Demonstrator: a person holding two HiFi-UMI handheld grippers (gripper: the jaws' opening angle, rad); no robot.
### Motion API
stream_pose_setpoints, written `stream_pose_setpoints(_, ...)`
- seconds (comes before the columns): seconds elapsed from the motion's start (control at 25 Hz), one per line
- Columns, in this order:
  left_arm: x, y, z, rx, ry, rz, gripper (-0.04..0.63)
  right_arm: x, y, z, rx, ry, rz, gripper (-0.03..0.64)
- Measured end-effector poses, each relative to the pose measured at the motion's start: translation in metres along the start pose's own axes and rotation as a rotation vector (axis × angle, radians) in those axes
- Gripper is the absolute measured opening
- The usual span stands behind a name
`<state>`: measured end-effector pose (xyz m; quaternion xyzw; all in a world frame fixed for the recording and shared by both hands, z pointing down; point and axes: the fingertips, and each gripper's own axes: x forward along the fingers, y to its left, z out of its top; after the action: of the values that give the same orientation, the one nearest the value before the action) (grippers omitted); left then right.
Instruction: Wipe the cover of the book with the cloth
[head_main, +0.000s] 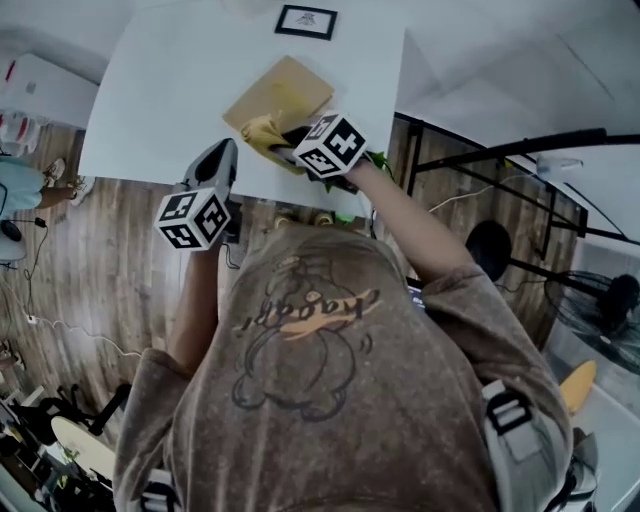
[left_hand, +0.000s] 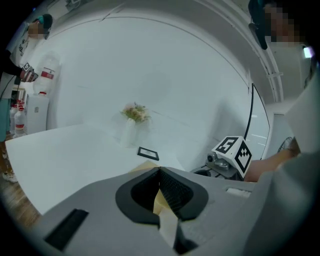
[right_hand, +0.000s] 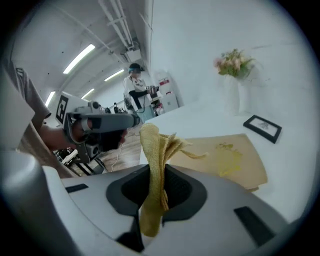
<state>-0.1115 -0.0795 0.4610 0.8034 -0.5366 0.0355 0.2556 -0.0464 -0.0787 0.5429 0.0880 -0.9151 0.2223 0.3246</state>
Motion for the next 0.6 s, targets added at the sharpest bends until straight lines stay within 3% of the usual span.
stream_pose_setpoints(0.28, 0.011, -0.056, 0.022, 0.083, 0.007, -0.145, 0.003, -0.100, -0.007, 0.026, 0.015, -0.199, -0.094, 0.064)
stream_pose_setpoints(0.4, 0.016, -0.080, 0.030, 0.103, 0.013, -0.214, 0.003, -0.145, -0.003, 0.018, 0.032, -0.243, -0.145, 0.064)
stream_pose_setpoints(0.6, 0.013, -0.109, 0.037, 0.121, -0.001, -0.266, 0.003, -0.205, 0.004, -0.004, 0.087, -0.314, -0.251, 0.064)
